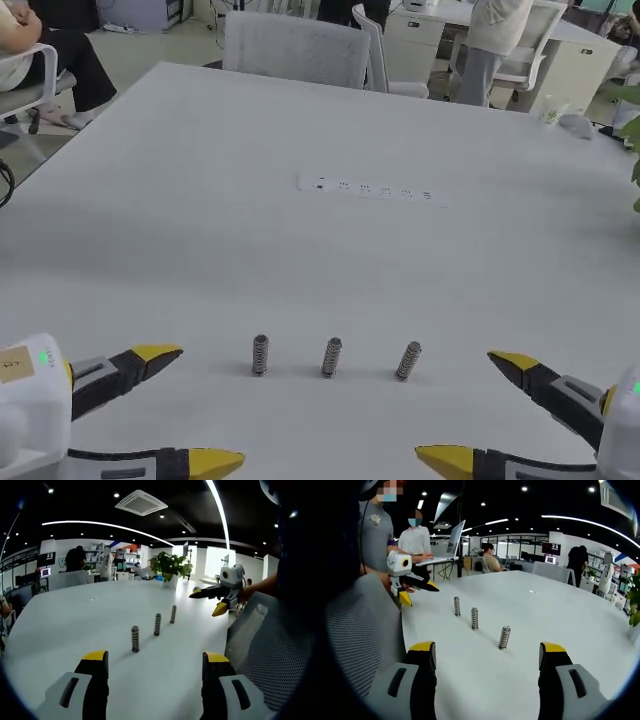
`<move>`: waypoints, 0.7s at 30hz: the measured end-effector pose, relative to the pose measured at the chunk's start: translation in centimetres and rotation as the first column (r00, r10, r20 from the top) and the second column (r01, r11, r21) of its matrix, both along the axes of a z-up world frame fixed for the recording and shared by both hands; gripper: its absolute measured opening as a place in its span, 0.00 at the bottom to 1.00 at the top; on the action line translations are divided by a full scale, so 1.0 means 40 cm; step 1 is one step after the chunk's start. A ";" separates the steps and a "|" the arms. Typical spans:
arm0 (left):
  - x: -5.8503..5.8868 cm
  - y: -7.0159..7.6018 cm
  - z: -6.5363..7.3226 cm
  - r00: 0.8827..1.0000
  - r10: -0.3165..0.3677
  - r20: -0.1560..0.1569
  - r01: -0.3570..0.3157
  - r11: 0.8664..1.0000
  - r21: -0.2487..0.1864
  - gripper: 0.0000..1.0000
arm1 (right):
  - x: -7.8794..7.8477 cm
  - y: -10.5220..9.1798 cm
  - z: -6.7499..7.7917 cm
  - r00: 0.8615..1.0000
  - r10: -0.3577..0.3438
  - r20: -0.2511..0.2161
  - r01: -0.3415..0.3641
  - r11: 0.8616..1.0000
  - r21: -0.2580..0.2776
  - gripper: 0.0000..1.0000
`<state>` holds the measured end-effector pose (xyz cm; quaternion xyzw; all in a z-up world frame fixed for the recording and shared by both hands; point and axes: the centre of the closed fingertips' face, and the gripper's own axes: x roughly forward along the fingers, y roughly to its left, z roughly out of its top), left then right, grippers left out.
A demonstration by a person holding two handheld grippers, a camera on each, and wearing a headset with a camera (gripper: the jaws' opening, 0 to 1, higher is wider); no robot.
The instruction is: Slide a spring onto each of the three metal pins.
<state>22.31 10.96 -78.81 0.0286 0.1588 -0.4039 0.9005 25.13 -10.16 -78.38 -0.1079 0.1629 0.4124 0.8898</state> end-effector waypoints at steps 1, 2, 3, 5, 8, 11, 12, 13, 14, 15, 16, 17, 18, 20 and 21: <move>0.000 -0.001 -0.001 1.000 -0.001 -0.001 0.001 1.000 0.001 0.73 | 0.001 -0.001 0.000 1.000 0.001 0.001 -0.001 1.000 -0.002 0.85; 0.000 -0.002 -0.003 1.000 -0.003 -0.001 0.003 1.000 0.003 0.73 | 0.002 -0.001 0.001 1.000 0.001 0.001 -0.001 1.000 -0.002 0.85; 0.001 -0.003 -0.004 1.000 -0.006 -0.001 0.006 1.000 0.005 0.73 | 0.003 -0.003 0.001 1.000 -0.002 0.005 0.002 1.000 -0.003 0.86; 0.001 -0.004 -0.006 1.000 -0.008 -0.003 0.008 1.000 0.007 0.73 | 0.005 -0.004 0.002 1.000 -0.002 0.002 0.002 1.000 0.002 0.86; 0.004 -0.004 -0.008 1.000 -0.008 -0.002 0.008 1.000 0.009 0.73 | 0.004 -0.002 -0.001 1.000 0.005 0.001 -0.005 1.000 0.001 0.88; 0.008 -0.005 -0.012 1.000 -0.011 -0.005 0.011 1.000 0.010 0.73 | 0.005 0.000 -0.007 1.000 0.010 0.001 -0.010 1.000 0.004 0.88; 0.009 -0.005 -0.013 1.000 -0.010 -0.007 0.010 1.000 0.014 0.73 | 0.006 -0.002 -0.012 1.000 0.006 -0.003 -0.006 1.000 0.001 0.88; 0.010 -0.005 -0.012 1.000 -0.009 -0.006 0.009 1.000 0.010 0.73 | 0.008 -0.005 -0.017 1.000 0.003 -0.002 -0.003 1.000 0.002 0.88; 0.011 -0.005 -0.012 1.000 -0.008 -0.005 0.008 1.000 0.009 0.74 | 0.009 -0.006 -0.021 1.000 0.000 -0.010 0.000 1.000 0.001 0.88; 0.011 -0.004 -0.011 1.000 -0.007 -0.006 0.007 1.000 0.010 0.73 | 0.007 -0.006 -0.022 1.000 0.000 -0.014 0.000 1.000 -0.001 0.88; 0.012 -0.003 -0.012 1.000 -0.006 -0.005 0.006 1.000 0.011 0.74 | 0.005 -0.005 -0.021 1.000 0.003 -0.012 -0.003 1.000 -0.004 0.88; 0.011 -0.003 -0.012 1.000 -0.006 -0.006 0.006 1.000 0.011 0.74 | 0.005 -0.005 -0.021 1.000 0.004 -0.011 -0.004 1.000 -0.004 0.88; 0.010 -0.002 -0.014 1.000 -0.007 -0.007 0.007 1.000 0.015 0.73 | 0.004 -0.004 -0.021 1.000 0.004 -0.011 -0.004 1.000 -0.002 0.88; 0.009 0.000 -0.017 1.000 -0.007 -0.010 0.007 1.000 0.016 0.73 | 0.006 -0.006 -0.021 1.000 0.003 -0.010 -0.003 1.000 -0.005 0.88; 0.008 0.000 -0.017 1.000 -0.007 -0.011 0.007 1.000 0.016 0.73 | 0.006 -0.006 -0.020 1.000 0.003 -0.009 -0.003 1.000 -0.002 0.88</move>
